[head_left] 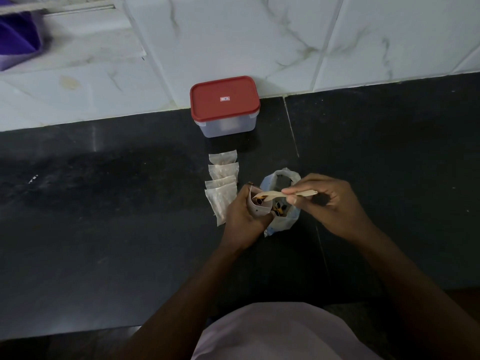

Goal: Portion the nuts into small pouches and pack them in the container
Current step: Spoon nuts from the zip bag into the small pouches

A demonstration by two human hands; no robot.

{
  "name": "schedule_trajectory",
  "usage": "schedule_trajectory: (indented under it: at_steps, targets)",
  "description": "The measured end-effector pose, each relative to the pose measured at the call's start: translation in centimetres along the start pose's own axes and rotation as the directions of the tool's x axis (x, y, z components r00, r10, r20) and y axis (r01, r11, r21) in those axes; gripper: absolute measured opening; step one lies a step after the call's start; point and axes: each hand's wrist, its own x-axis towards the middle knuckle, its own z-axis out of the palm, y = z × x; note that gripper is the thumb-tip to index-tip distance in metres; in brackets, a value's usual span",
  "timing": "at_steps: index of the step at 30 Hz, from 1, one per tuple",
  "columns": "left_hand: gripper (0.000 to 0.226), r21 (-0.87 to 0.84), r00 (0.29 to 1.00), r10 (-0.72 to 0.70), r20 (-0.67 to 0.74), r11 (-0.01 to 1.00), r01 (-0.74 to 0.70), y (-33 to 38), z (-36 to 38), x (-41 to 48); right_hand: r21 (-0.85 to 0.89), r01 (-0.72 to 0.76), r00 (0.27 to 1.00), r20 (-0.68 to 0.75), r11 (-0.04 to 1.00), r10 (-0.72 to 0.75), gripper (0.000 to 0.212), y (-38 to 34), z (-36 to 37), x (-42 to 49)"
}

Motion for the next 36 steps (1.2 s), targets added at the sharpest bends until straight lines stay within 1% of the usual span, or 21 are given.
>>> schedule_trajectory:
  at_steps: [3,6,7,9,13,17,21,24,25,26,28,32,34,36]
  targets:
    - [0.040,-0.016,1.000,0.002,-0.005,1.000,-0.002,0.0,0.0,0.2,-0.025,0.084,0.996,-0.016,0.996,-0.085,0.023,-0.3,-0.1,-0.1]
    - [0.038,-0.018,1.000,0.022,-0.014,1.000,-0.022,-0.3,0.1,0.4,-0.202,0.102,0.994,0.049,0.974,-0.094,0.024,0.4,0.1,-0.1]
    - [0.038,-0.016,1.000,0.029,-0.012,0.999,-0.029,-0.3,0.2,0.4,-0.229,0.105,0.994,0.044,0.968,-0.098,0.024,0.6,0.1,-0.2]
    - [0.040,-0.017,0.999,0.032,-0.016,0.999,-0.033,-0.1,0.2,0.6,-0.227,0.114,0.994,0.018,0.967,-0.112,0.023,0.8,-0.2,0.0]
    - [0.039,-0.042,1.000,0.014,-0.010,0.999,-0.014,0.0,0.2,0.5,-0.222,0.135,0.991,0.013,0.966,-0.136,0.024,0.4,0.0,0.1]
    - [0.040,-0.079,1.000,-0.016,-0.013,0.997,0.015,0.0,0.0,0.4,-0.130,0.061,0.992,-0.097,0.990,-0.074,0.021,0.3,-0.2,0.0]
    - [0.040,-0.022,0.999,-0.042,-0.019,0.999,0.042,-0.1,-0.1,0.5,0.059,-0.072,0.969,-0.233,0.996,0.084,0.014,1.1,-0.5,0.0]
    - [0.041,0.005,0.996,-0.082,-0.032,0.997,0.082,-0.4,0.0,0.5,0.091,-0.147,0.948,-0.271,0.985,0.166,0.019,2.4,-0.8,0.1]
    - [0.040,0.022,0.995,-0.092,-0.044,0.995,0.093,-0.6,0.0,0.5,0.093,-0.173,0.942,-0.274,0.980,0.192,0.018,2.9,-0.8,0.1]
    - [0.039,0.037,0.993,-0.102,-0.050,0.994,0.104,-0.8,0.1,0.6,0.085,-0.202,0.936,-0.276,0.976,0.218,0.015,3.3,-0.8,0.1]
    - [0.036,0.050,0.991,-0.126,-0.048,0.991,0.128,-1.2,0.1,0.5,0.013,-0.241,0.933,-0.273,0.970,0.235,0.014,4.1,-0.8,0.2]
    - [0.037,0.085,0.988,-0.147,-0.056,0.985,0.151,-1.9,0.3,0.3,-0.124,-0.247,0.950,-0.225,0.961,0.215,0.017,5.3,-0.2,0.4]
    - [0.041,0.100,0.986,-0.156,-0.065,0.982,0.162,-2.0,0.4,0.1,-0.152,-0.244,0.951,-0.232,0.958,0.205,0.015,5.9,0.0,0.3]
    - [0.042,0.126,0.988,-0.135,-0.074,0.982,0.144,-2.0,0.5,-0.1,-0.181,-0.230,0.957,-0.221,0.956,0.189,0.013,6.5,0.1,0.1]
